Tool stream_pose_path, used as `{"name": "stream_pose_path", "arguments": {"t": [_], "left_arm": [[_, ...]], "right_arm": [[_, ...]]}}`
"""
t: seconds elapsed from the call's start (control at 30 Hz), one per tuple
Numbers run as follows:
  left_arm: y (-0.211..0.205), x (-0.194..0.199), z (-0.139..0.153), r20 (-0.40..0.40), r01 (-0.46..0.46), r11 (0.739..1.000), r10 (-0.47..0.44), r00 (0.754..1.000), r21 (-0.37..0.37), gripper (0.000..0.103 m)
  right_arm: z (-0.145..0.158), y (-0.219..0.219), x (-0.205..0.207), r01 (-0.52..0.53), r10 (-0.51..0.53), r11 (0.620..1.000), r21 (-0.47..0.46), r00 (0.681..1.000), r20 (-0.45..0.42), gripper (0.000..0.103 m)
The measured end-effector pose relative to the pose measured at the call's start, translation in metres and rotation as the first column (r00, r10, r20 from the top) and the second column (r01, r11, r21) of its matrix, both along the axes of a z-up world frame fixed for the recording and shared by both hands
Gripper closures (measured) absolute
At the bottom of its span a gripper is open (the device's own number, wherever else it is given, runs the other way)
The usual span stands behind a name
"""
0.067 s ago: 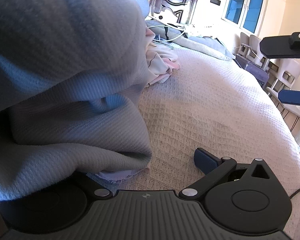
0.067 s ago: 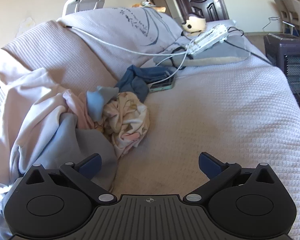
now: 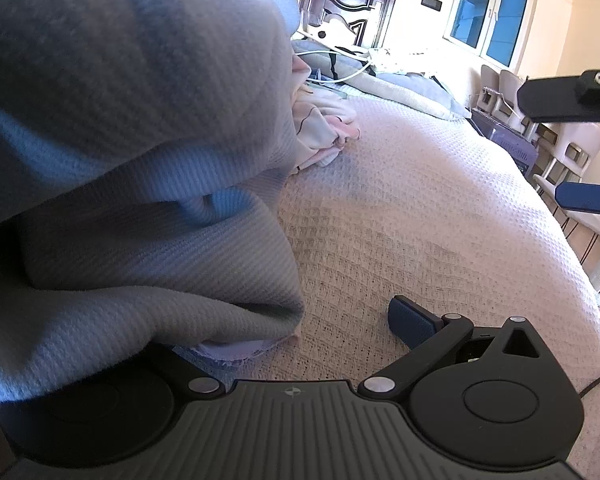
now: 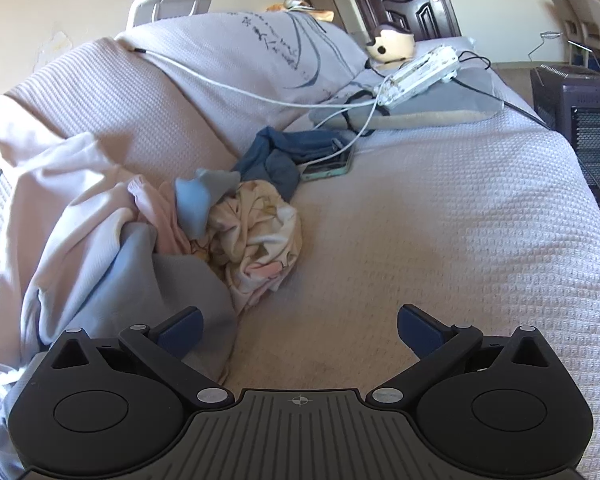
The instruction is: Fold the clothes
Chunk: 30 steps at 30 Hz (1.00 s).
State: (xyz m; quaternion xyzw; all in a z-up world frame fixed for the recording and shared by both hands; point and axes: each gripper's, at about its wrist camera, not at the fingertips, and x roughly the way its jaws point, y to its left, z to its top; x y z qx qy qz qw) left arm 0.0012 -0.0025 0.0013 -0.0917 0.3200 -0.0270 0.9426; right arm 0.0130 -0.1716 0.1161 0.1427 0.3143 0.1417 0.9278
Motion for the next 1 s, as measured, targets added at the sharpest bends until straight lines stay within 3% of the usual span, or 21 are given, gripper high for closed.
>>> {"name": "stream_pose_path", "arguments": {"t": [0.23, 0.4, 0.57, 0.7, 0.8, 1.0], "left_arm": [[-0.006, 0.003, 0.003, -0.012, -0.004, 1.000, 0.004, 1.000, 0.006, 0.000], [-0.009, 0.005, 0.010, -0.032, -0.017, 1.000, 0.016, 0.999, -0.010, 0.000], [-0.009, 0.002, 0.027, -0.038, -0.024, 0.999, 0.023, 0.999, -0.031, 0.000], [-0.013, -0.009, 0.042, -0.032, -0.007, 1.000, 0.007, 0.999, 0.002, 0.000], [-0.014, -0.017, 0.053, -0.025, 0.011, 1.000, -0.011, 1.000, 0.022, 0.000], [-0.015, -0.039, 0.069, -0.062, 0.013, 0.997, -0.008, 0.998, 0.078, 0.000]], "right_arm": [[0.001, -0.004, -0.011, 0.032, -0.029, 0.997, -0.063, 0.999, 0.042, 0.000], [0.020, -0.008, -0.024, 0.047, -0.033, 0.997, -0.057, 0.974, 0.225, 0.000], [0.022, -0.004, -0.022, 0.081, -0.057, 0.992, -0.092, 0.969, 0.241, 0.000], [0.023, -0.011, -0.024, 0.110, -0.095, 0.993, -0.036, 0.955, 0.282, 0.000], [0.020, -0.013, -0.026, 0.059, -0.062, 0.998, 0.020, 0.953, 0.295, 0.000], [0.019, 0.002, -0.025, -0.051, 0.055, 0.998, -0.024, 0.959, 0.278, 0.000]]}}
